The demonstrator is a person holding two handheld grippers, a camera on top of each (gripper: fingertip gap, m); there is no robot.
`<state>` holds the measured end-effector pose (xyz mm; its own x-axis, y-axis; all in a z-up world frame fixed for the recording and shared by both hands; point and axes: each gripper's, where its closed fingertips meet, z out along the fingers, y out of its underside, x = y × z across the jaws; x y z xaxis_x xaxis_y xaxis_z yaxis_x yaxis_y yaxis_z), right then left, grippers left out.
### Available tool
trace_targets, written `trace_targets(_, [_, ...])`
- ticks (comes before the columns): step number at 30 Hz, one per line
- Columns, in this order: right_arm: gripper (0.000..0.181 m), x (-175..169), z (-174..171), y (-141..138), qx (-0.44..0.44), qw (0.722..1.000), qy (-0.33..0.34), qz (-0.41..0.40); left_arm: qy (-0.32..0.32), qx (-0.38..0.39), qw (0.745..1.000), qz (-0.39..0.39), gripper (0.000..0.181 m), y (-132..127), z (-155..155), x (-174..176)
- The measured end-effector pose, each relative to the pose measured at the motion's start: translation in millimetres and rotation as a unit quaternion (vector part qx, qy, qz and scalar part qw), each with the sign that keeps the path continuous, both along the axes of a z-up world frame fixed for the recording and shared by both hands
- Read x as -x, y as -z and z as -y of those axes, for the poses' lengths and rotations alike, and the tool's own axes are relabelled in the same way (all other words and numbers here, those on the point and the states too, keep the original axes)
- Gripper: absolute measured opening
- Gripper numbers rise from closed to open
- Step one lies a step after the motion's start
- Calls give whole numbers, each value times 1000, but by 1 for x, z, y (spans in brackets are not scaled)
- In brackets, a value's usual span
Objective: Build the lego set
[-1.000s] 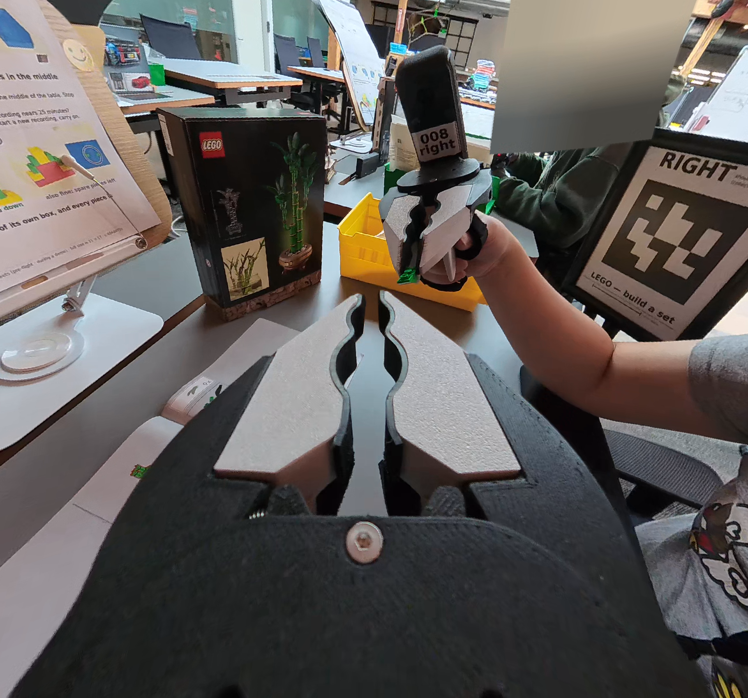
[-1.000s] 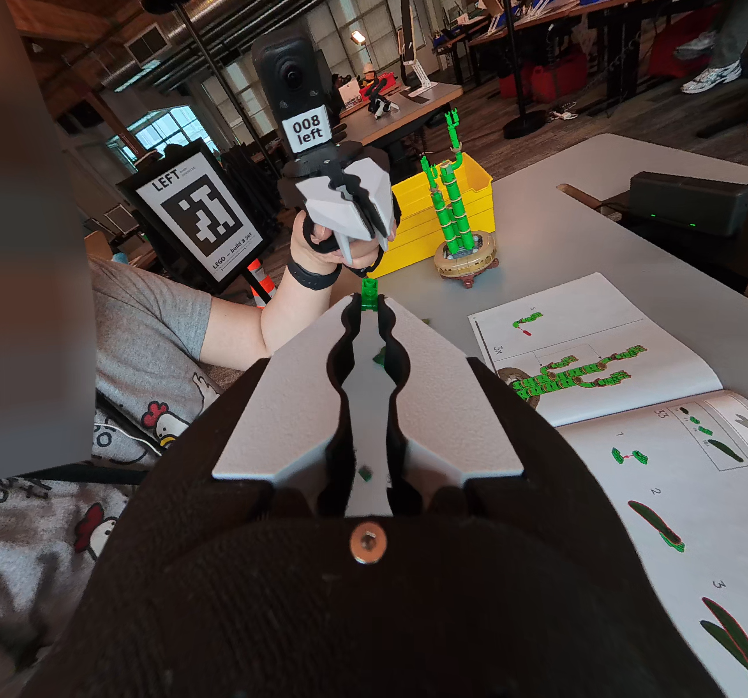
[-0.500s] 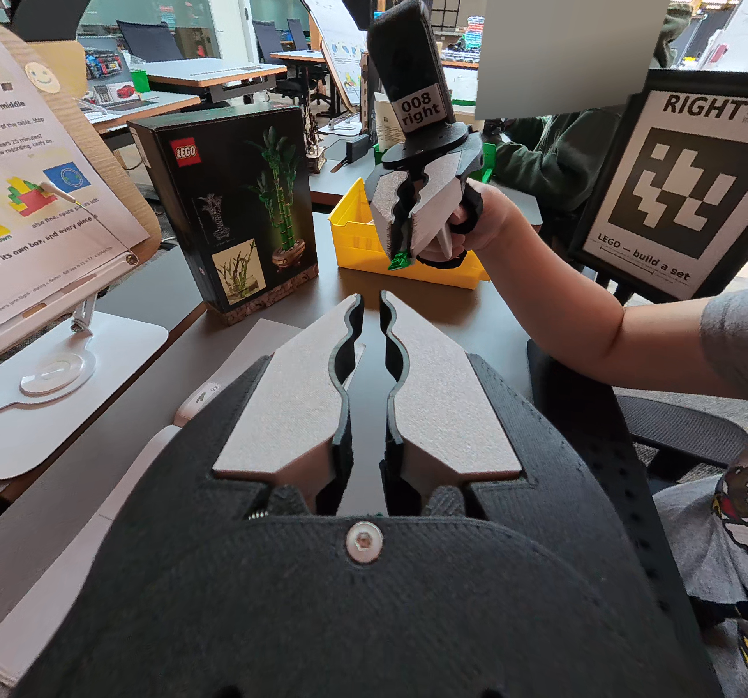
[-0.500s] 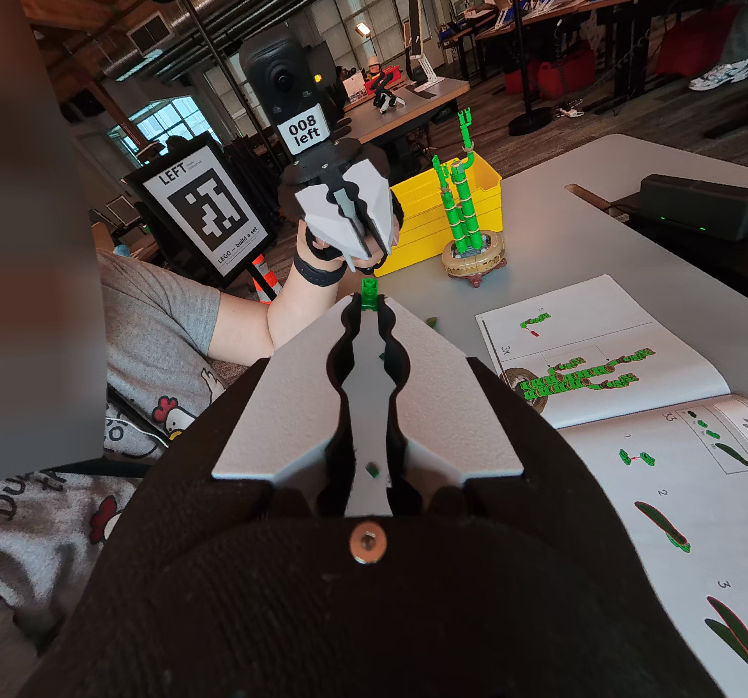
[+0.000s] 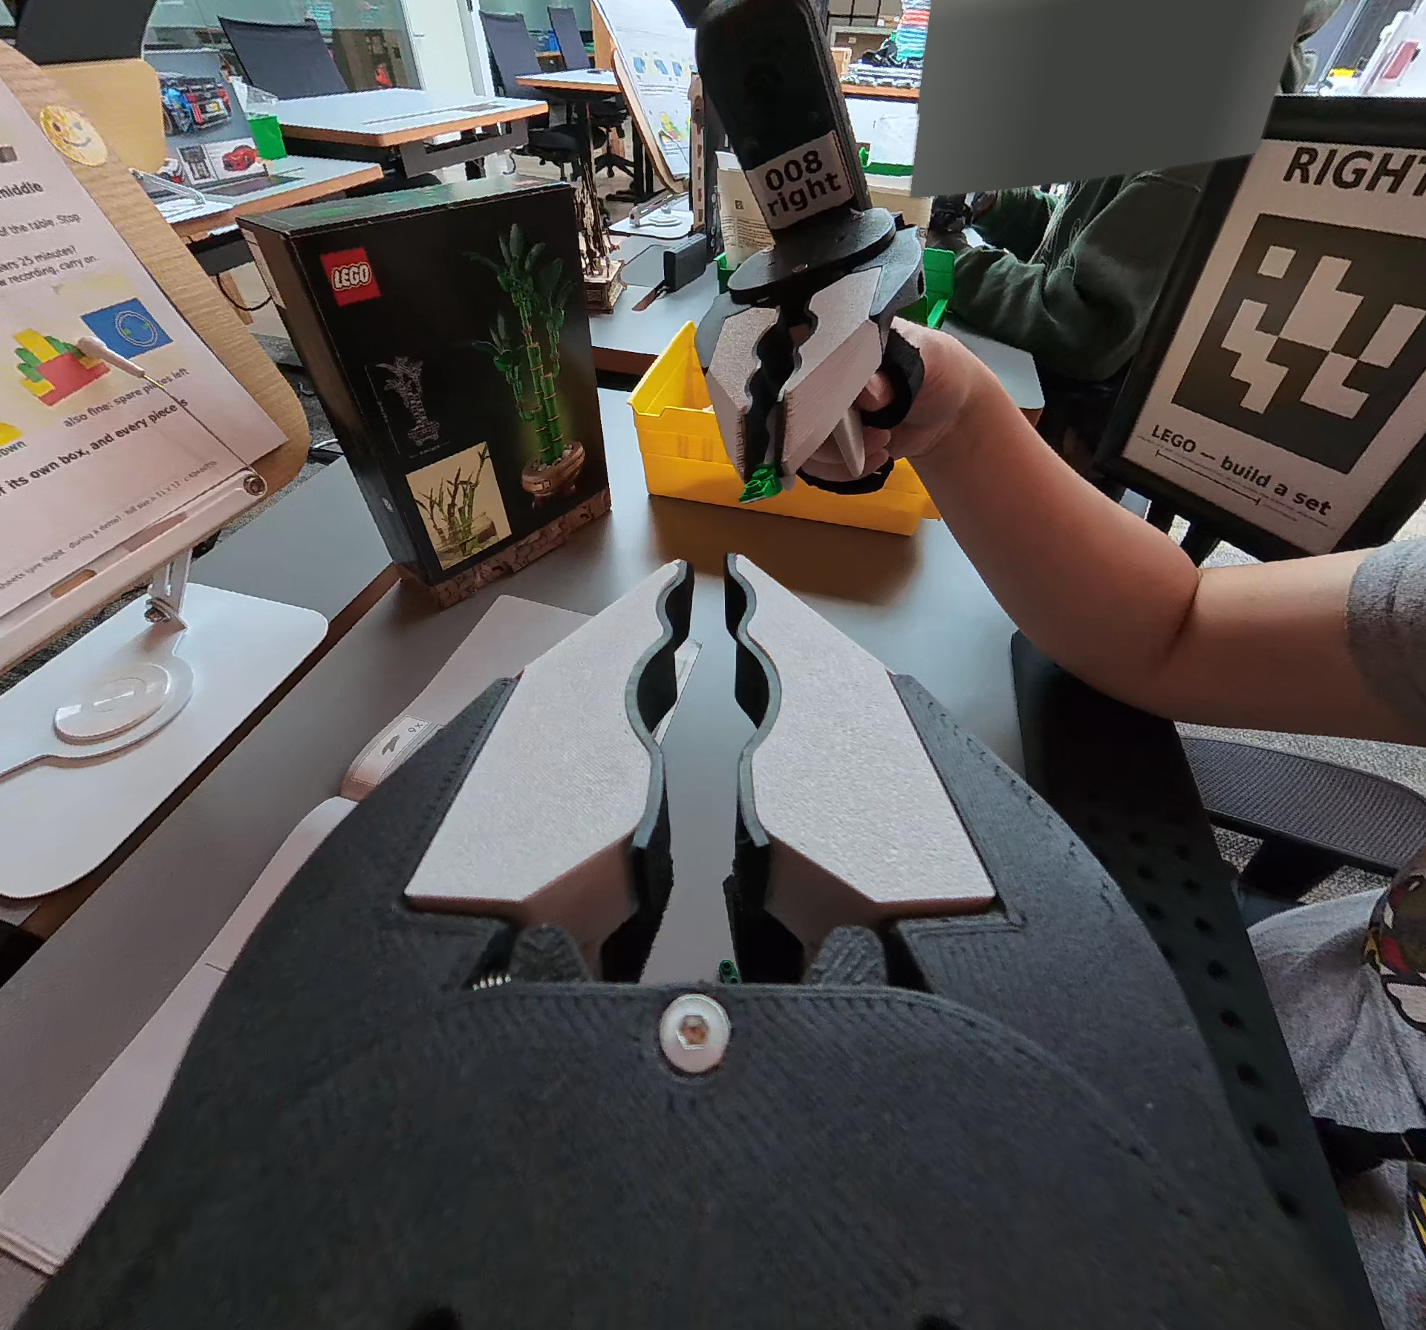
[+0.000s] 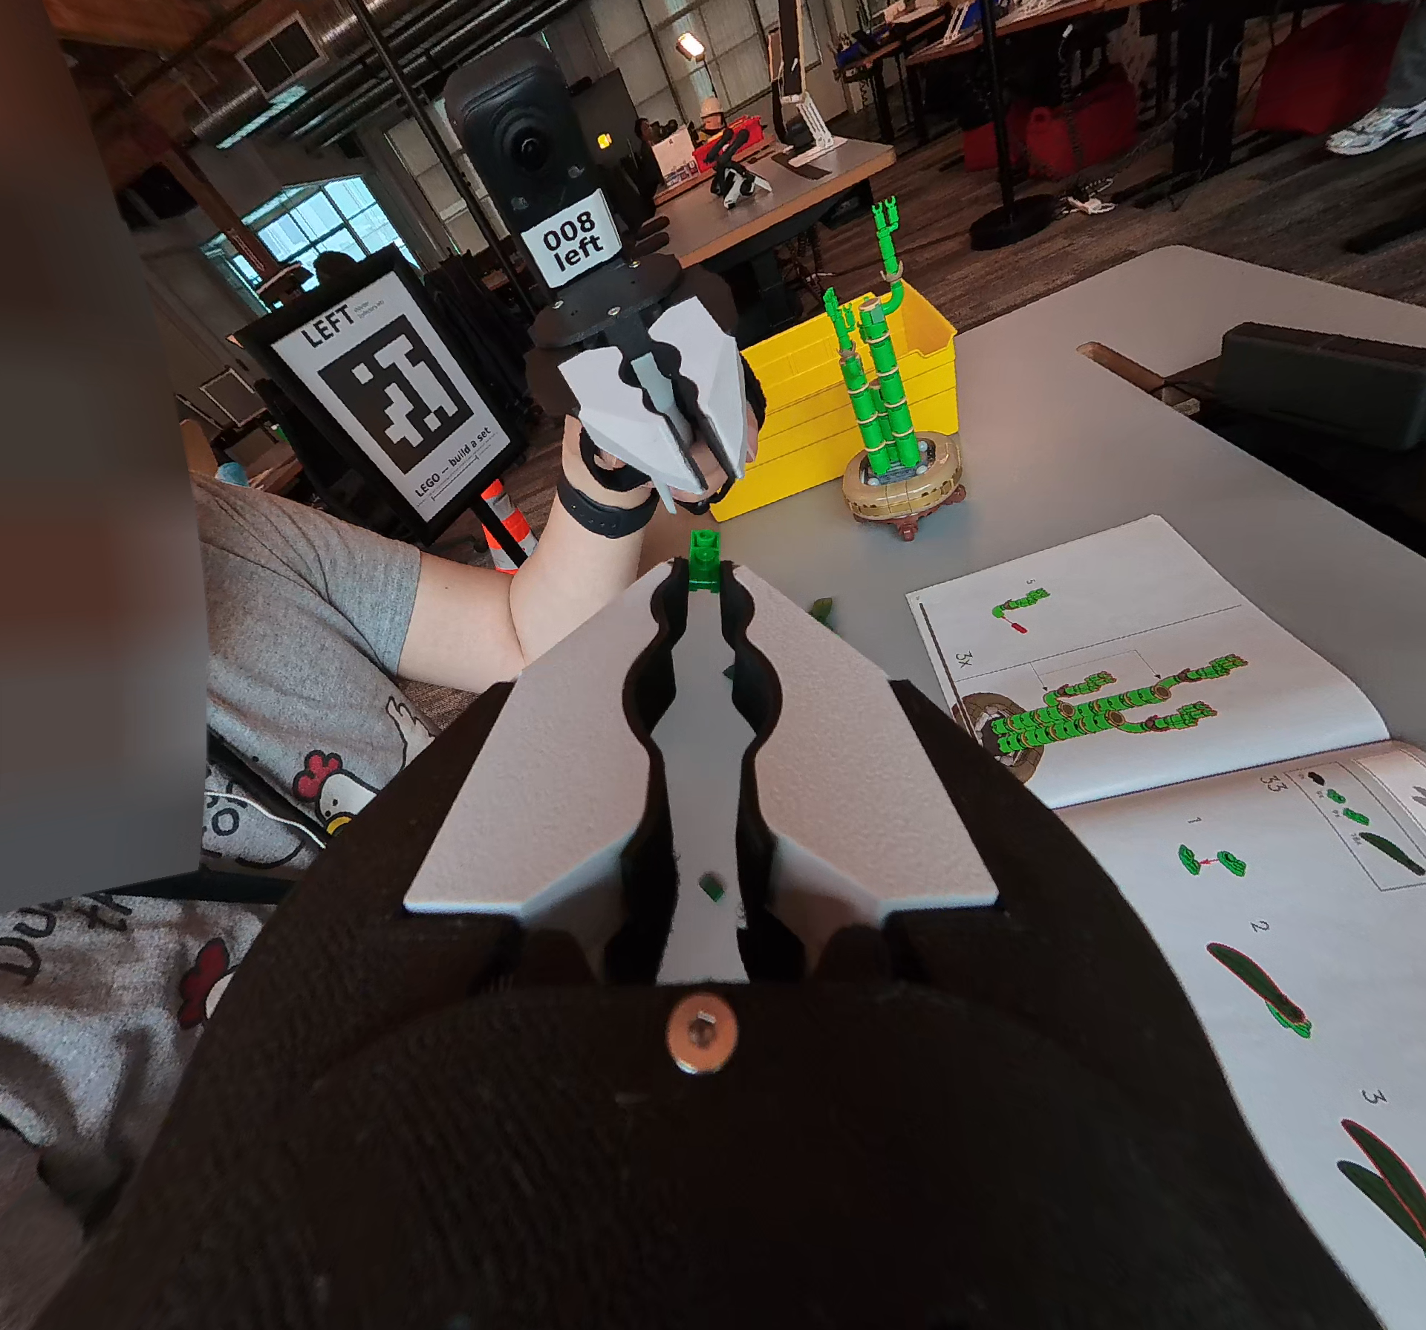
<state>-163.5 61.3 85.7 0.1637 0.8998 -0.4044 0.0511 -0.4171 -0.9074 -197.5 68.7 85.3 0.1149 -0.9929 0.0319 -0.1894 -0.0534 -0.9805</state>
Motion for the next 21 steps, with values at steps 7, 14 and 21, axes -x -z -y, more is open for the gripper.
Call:
trace_targets(7, [6,-2,0,1,4,1000,1,2,-1,3,1000,-2,6,1,-1,0])
trace_targets(14, [6,-3,0,0,3,1000,3,2,-2,6,1000,-3,6,2,-1,0])
trace_targets(21, [6,-3,0,1,5,1000,2,4,-2,8,1000,-6,6,3,-1,0])
